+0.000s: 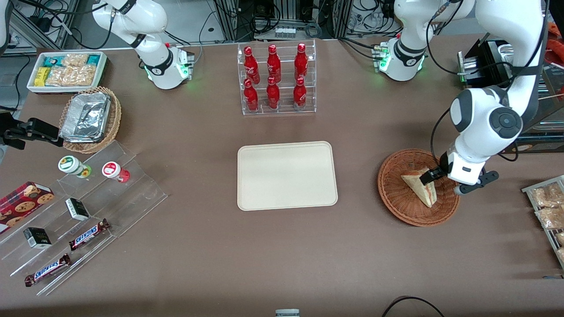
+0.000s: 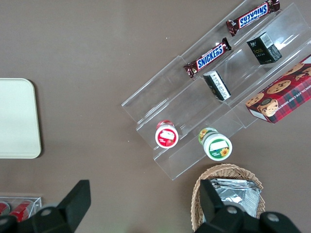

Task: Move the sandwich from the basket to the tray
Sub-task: 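Close the left gripper on the wrapped sandwich's edge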

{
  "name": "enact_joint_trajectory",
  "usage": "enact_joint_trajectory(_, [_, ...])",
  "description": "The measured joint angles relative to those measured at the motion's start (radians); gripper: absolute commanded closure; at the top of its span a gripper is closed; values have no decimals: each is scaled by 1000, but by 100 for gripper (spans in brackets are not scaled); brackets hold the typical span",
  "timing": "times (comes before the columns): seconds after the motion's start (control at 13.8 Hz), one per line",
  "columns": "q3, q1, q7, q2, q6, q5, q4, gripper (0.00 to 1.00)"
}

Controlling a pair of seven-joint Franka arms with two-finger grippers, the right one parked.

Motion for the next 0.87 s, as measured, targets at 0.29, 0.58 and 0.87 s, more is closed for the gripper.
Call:
enact_joint_trajectory(0.29, [-2, -30, -7, 43, 11, 0, -4, 0])
enact_joint_trajectory(0.58, [1, -43, -9, 72, 24, 21, -5, 0])
enact_joint_trajectory(0.87, [16, -33, -10, 89, 39, 40, -6, 0])
